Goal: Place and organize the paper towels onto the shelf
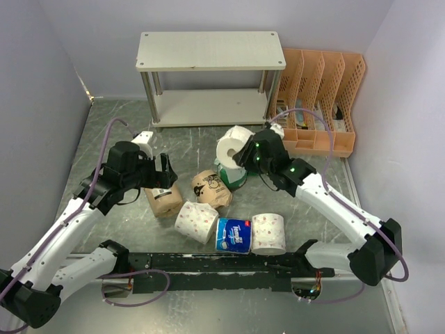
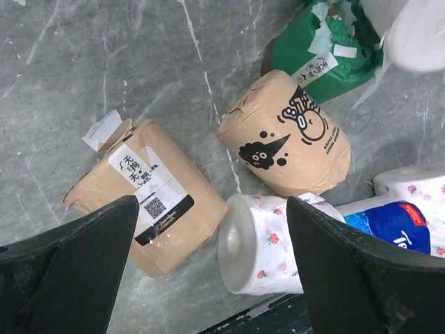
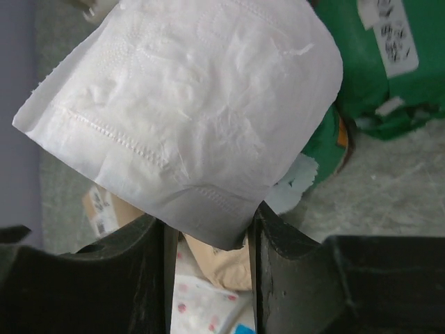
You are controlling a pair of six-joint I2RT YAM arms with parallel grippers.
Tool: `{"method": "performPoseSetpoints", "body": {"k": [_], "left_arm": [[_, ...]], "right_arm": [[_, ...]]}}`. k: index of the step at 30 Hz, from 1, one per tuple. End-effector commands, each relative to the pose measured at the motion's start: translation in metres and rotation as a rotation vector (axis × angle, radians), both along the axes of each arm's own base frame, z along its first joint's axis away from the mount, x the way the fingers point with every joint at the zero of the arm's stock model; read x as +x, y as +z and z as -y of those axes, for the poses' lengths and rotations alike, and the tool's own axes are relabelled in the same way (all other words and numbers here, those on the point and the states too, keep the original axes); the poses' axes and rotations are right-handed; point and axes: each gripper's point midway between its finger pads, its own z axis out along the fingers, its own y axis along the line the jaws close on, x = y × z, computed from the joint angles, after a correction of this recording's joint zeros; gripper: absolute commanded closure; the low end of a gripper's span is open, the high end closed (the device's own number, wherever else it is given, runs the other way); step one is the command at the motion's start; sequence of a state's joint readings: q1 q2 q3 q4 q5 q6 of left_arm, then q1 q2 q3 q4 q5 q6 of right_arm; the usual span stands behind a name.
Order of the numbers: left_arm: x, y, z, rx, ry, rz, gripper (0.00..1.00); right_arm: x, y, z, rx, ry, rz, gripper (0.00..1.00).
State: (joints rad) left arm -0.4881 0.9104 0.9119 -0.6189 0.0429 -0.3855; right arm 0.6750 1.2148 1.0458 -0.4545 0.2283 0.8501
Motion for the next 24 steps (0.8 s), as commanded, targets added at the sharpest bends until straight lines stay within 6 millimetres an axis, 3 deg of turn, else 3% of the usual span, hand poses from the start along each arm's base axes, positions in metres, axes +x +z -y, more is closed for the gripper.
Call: {"method": "performPoseSetpoints", "body": {"k": [1, 4, 13, 24], "left_arm": [[0.002, 0.009, -0.003, -0.005, 0.023, 0.035, 0.01], [0.002, 0.007, -0.003, 0.002, 0.025, 0.026, 0.01], [0.004, 0.002, -0.004, 0.015, 0.031, 0.009, 0.01], [0.007, -0.005, -0.006, 0.036, 0.051, -0.014, 0.01]], "right_arm": [[0.046, 0.048, 0.002, 0.214, -0.058, 0.149, 1.0], [0.076, 0.054, 0.012, 0.302, -0.087, 0.172, 1.0], [0.163, 0.057, 0.0, 0.471, -0.08, 0.203, 1.0], [0.247, 0.047, 0.023, 0.805, -0.215, 0.255, 1.0]]}}
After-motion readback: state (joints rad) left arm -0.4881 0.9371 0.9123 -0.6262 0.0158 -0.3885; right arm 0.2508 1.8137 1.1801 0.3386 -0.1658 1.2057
